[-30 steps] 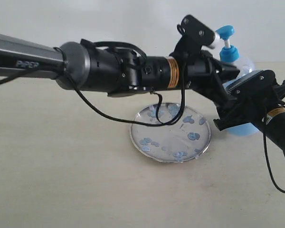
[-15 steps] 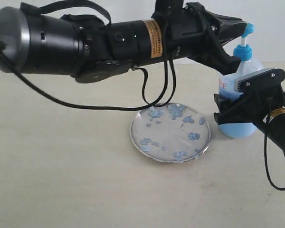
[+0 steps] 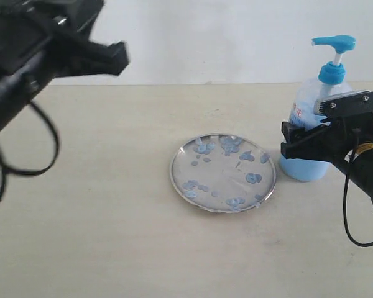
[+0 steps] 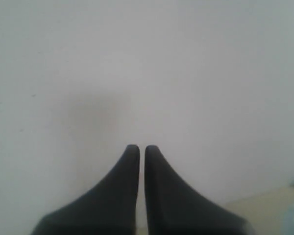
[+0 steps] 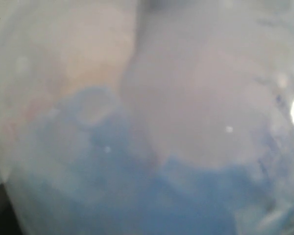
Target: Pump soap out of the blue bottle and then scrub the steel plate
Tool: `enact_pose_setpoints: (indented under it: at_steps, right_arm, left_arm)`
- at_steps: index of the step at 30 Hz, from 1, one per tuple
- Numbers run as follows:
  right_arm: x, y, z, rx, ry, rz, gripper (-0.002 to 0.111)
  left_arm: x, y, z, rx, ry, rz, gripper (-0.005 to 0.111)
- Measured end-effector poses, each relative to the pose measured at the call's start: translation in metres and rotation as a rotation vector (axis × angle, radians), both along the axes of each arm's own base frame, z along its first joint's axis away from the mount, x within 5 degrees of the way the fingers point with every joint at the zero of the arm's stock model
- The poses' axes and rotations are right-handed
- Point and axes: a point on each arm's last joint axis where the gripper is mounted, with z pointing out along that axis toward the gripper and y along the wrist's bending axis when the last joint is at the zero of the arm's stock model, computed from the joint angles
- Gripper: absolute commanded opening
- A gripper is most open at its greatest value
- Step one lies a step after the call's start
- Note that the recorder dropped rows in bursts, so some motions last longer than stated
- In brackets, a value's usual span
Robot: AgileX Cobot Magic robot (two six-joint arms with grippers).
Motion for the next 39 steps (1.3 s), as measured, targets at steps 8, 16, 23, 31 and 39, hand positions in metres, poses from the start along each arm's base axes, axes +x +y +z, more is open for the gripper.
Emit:
enact_pose_setpoints:
  at_steps: [8, 16, 23, 31, 39]
  right_arm:
    - [-0.004, 0.002, -0.011, -0.042, 0.088, 0.031, 0.104]
    - [-0.010, 0.003, 0.019, 0.006, 0.119, 0.033, 0.104]
    - [-0.075, -0.002, 0.132, 0.011, 0.198, -0.003, 0.088]
    - [-0.256, -0.001, 0.201, 0.232, 0.130, -0.009, 0.003]
    - [-0.253, -0.006, 0.116, 0.370, -0.242, -0.040, 0.003]
  left_arm:
    - [-0.055, 0.068, -0.012, 0.011, -0.016, 0.135, 0.004]
    - [-0.087, 0.116, -0.008, 0.026, -0.021, 0.290, 0.004]
    - [-0.113, 0.155, -0.029, -0.213, 0.331, 0.379, 0.004]
    - [-0.139, 0.144, -0.019, -0.177, 0.222, 0.019, 0.004]
    - [-0.142, 0.138, -0.018, -0.173, 0.212, -0.046, 0.004]
